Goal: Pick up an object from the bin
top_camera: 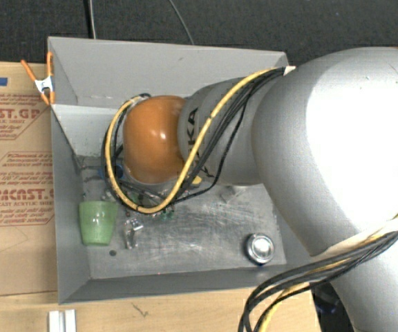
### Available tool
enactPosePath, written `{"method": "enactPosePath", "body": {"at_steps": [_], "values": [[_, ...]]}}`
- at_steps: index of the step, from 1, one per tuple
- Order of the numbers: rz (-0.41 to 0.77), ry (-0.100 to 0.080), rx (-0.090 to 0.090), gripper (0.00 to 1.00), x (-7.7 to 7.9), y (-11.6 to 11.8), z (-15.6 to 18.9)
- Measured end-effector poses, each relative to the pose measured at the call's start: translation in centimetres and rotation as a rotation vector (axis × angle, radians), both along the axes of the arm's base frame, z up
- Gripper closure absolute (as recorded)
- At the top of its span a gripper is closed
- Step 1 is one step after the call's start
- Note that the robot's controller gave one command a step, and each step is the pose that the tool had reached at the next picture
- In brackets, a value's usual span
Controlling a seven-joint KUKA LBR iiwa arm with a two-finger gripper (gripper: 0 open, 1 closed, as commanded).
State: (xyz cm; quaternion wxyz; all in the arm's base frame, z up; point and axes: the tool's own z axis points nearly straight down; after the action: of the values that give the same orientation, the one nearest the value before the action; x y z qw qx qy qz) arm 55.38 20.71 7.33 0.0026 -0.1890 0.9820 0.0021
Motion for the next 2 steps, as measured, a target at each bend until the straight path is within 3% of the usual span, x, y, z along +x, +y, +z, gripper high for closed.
{"method": "enactPosePath", "body": {"at_steps": [1, 2], "values": [[0.134, -0.006, -0.002, 0.0, -1.69, 3.16, -0.02], [0.133, -0.009, -0.003, 1.0, -1.55, 3.02, 0.1]]}}
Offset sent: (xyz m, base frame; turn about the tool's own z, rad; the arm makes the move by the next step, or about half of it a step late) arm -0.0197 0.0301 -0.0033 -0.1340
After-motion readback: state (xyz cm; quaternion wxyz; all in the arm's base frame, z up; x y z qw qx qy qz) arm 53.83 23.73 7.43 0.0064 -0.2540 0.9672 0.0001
